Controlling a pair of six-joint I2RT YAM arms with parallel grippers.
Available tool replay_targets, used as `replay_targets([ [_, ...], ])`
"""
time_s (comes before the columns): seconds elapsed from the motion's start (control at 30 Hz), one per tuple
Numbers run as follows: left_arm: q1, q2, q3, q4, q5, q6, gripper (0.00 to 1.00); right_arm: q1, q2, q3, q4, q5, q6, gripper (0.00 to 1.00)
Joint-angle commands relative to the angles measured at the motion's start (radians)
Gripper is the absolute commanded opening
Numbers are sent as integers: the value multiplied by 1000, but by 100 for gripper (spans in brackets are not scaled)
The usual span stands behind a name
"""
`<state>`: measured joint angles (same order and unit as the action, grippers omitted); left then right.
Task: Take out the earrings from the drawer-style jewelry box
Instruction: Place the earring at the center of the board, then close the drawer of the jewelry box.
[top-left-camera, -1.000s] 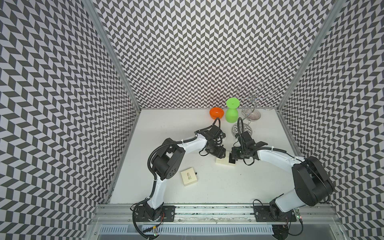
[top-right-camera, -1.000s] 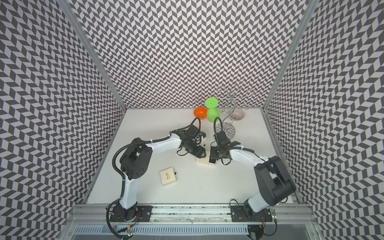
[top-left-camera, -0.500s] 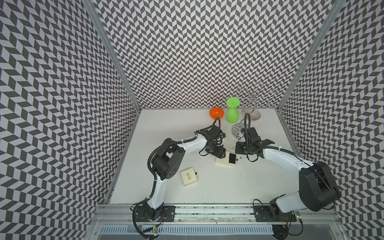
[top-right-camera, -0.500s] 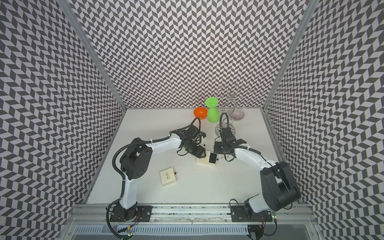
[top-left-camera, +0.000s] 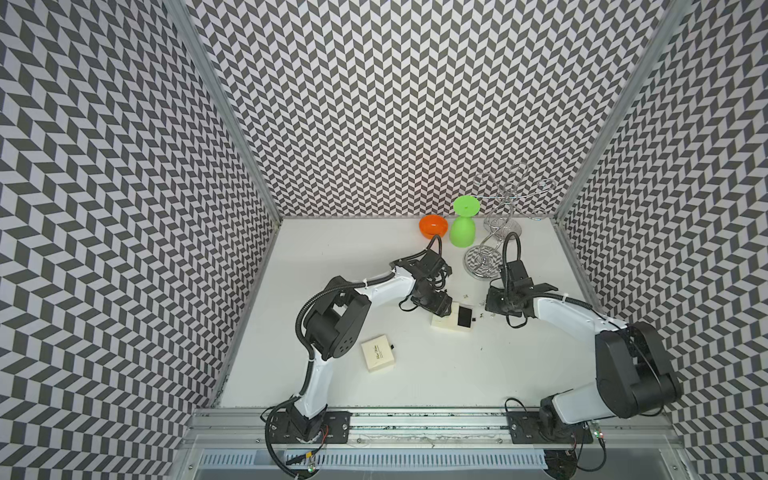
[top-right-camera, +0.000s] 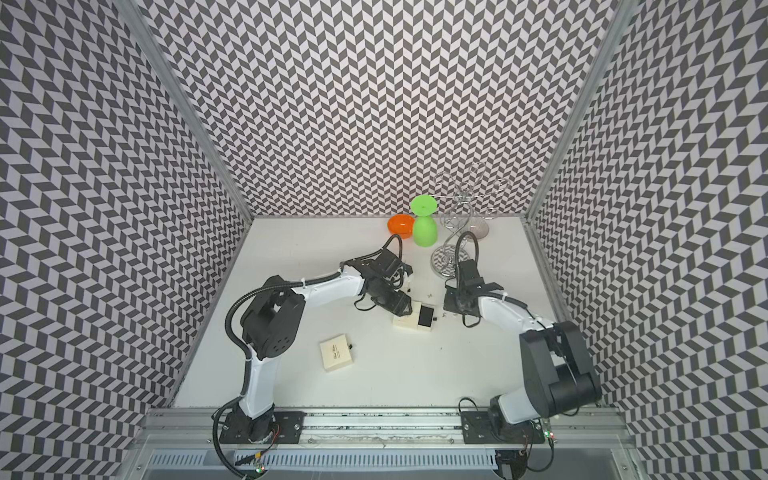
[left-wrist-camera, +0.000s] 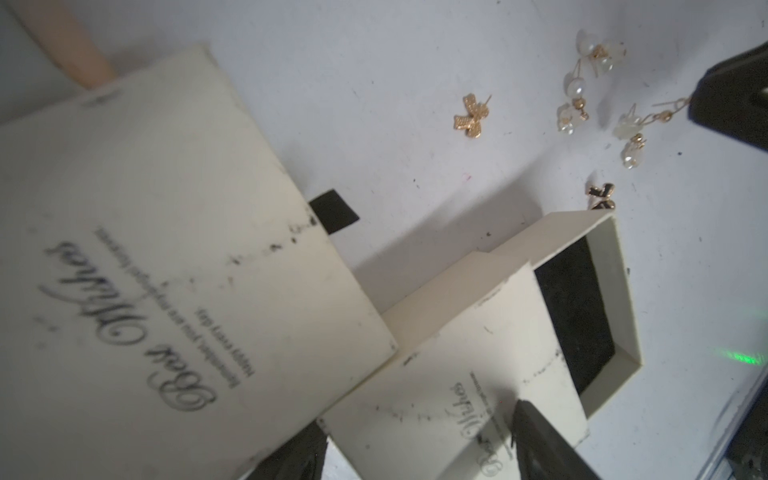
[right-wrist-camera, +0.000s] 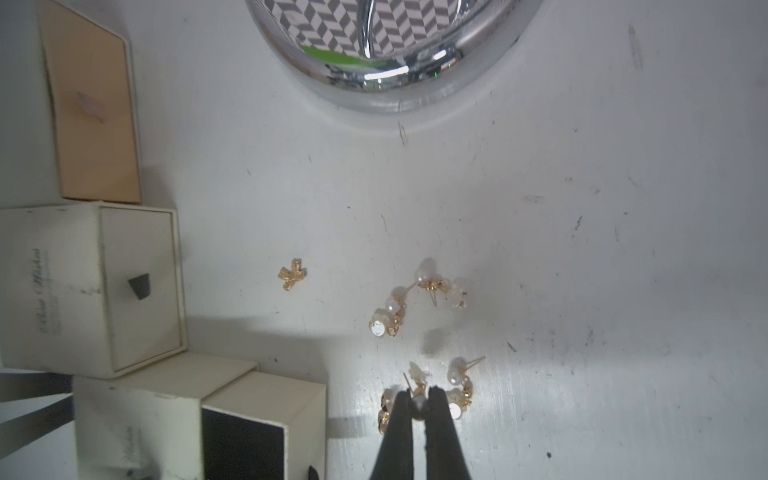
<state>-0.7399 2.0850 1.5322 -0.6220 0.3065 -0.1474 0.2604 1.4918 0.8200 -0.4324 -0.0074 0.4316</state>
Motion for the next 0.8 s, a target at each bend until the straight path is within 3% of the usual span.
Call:
replay_targets([
  [0.0,0,21,16,-29,-42,15,71,0,10,-14,64,-19,19,6],
  [0.33,7,0,5,-18,-11,16,77,2,-46,-42,72,-76,11,21],
  [0.77,8,-28,-3,-12,28,17,76,97,-64,-111,105,-126,33,22],
])
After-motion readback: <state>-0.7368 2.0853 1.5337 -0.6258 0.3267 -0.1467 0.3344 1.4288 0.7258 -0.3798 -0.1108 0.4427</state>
